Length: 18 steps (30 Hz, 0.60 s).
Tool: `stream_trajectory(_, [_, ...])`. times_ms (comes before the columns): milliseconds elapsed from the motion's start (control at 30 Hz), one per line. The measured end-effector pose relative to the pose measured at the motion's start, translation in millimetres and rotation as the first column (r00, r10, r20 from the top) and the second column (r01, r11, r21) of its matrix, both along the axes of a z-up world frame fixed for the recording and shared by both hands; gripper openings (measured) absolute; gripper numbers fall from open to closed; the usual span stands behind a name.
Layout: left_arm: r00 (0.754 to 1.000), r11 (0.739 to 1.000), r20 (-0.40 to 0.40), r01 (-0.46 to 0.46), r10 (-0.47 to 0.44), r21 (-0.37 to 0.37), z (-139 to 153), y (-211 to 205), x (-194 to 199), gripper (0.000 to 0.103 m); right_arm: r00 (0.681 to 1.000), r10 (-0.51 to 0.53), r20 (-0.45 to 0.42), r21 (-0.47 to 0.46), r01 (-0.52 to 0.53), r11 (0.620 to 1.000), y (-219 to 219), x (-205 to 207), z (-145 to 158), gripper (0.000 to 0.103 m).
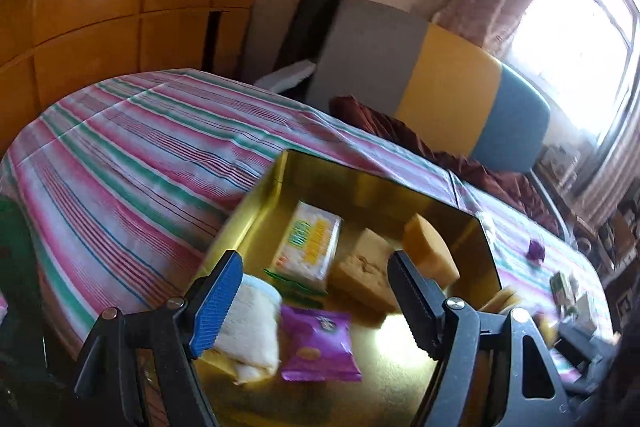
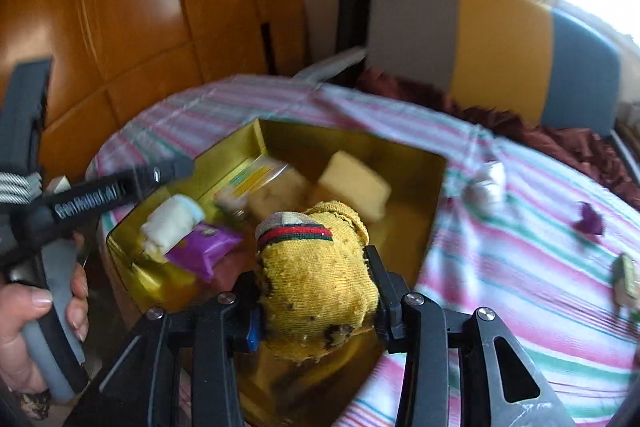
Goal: Organize objects
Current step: 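Lower the knitted toy into the gold tray and open the right tool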
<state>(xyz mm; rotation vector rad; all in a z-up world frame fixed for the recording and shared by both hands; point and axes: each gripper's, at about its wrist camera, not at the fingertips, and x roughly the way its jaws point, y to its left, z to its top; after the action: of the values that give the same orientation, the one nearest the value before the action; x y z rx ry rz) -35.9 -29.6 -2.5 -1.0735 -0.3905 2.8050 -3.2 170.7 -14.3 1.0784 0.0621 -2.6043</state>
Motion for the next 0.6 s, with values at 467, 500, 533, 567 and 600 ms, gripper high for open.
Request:
stream_trajectory(467, [1.0, 0.998, 0.004, 0.002, -0.002, 0.07, 3, -2, 3, 0.076, 0.998, -0.055, 0.013, -0.049, 0.055, 0.997, -18, -3, -5, 0.063])
stream_trajectory(500, [1.0, 0.997, 0.004, 0.011, -0.011, 0.076, 3, 0, 4, 0.076, 0.998, -0.069, 0.004, -0.06, 0.069, 0.996, -11, 0, -3, 0.063])
stream_trajectory(533, [1.0, 0.997, 0.005, 0.02, -0.021, 0.081, 2, 2, 5, 0.076, 0.997, -0.08, -0.002, -0.065, 0.079, 0.995, -8, 1, 0, 0.063])
stream_trajectory(567, [0.999, 0.996, 0.008, 0.032, -0.033, 0.082, 1, 6, 6, 0.076, 0.995, -0.096, -0.007, -0.069, 0.095, 0.993, -2, 3, 1, 0.063])
stream_trajectory(600, [0.999, 0.996, 0.009, 0.04, -0.041, 0.081, 1, 9, 6, 0.076, 0.994, -0.108, -0.01, -0.074, 0.107, 0.992, 4, 5, 3, 0.063])
